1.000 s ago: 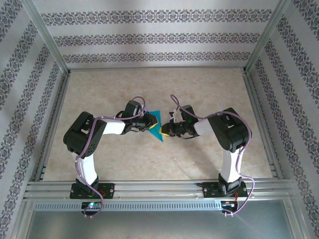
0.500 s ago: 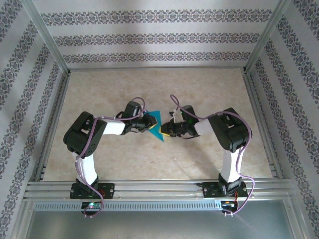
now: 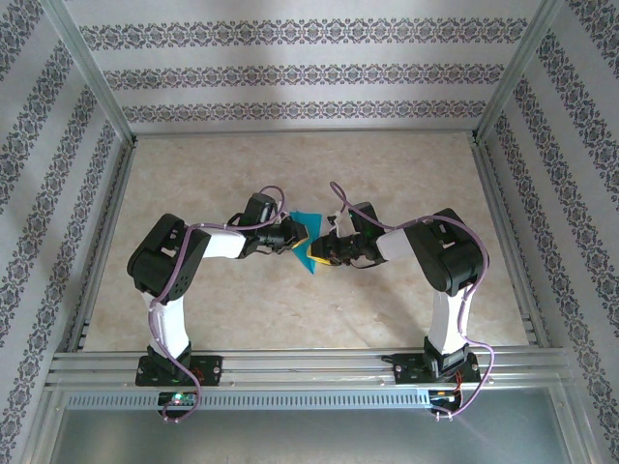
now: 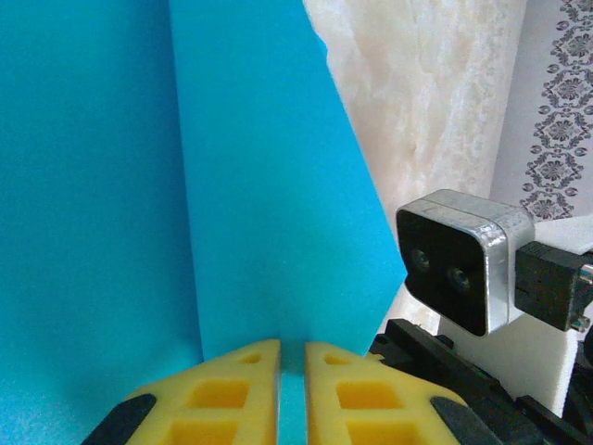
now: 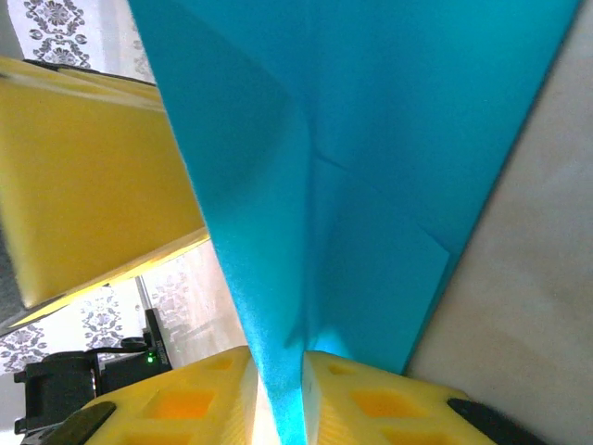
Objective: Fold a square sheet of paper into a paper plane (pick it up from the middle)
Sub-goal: Fourth fold the wing at the center of the table.
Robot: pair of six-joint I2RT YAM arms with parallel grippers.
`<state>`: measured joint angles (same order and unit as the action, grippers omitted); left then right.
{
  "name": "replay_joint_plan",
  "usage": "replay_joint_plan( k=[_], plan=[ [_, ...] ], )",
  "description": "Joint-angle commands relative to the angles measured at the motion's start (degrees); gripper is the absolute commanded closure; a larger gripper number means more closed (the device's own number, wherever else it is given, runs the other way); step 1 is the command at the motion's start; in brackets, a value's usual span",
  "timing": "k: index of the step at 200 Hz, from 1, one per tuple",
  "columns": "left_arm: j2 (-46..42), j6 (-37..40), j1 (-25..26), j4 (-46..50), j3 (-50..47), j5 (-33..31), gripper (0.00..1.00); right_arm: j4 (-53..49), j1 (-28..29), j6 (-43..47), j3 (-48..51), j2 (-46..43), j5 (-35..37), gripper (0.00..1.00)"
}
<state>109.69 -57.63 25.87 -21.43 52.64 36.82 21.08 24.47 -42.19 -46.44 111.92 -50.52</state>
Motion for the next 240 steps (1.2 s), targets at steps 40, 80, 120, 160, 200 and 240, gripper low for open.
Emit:
replay_joint_plan(
  k=[40,80,120,160,200,240],
  plan=[
    [0.3,2.3,1.0,1.2,1.8,0.3,0.86,-12.5,-1.8,1.6,2.5,6.0,17.3,0.72],
    [-2.8,3.7,0.2,3.6,0.6,-3.5,0.85,-11.6,-2.7,1.8,3.1,5.4,16.5,0.83],
    [-4.2,3.5,-0.5,3.0,-1.2,-4.3,0.85,-11.0,-3.0,3.5,2.6,5.0,13.8,0.91],
    [-3.2,3.3,-0.5,2.3,-0.3,-2.6,0.84,-10.8,-3.3,4.0,2.4,4.7,12.4,0.94],
    [-1.1,3.5,-0.3,2.6,1.4,-0.9,0.85,-11.2,-3.8,4.3,2.3,4.8,11.9,0.95],
    [-3.1,5.2,-1.0,7.3,0.5,-5.4,0.85,-14.9,-3.9,7.4,0.6,4.4,10.9,0.95]
  ],
)
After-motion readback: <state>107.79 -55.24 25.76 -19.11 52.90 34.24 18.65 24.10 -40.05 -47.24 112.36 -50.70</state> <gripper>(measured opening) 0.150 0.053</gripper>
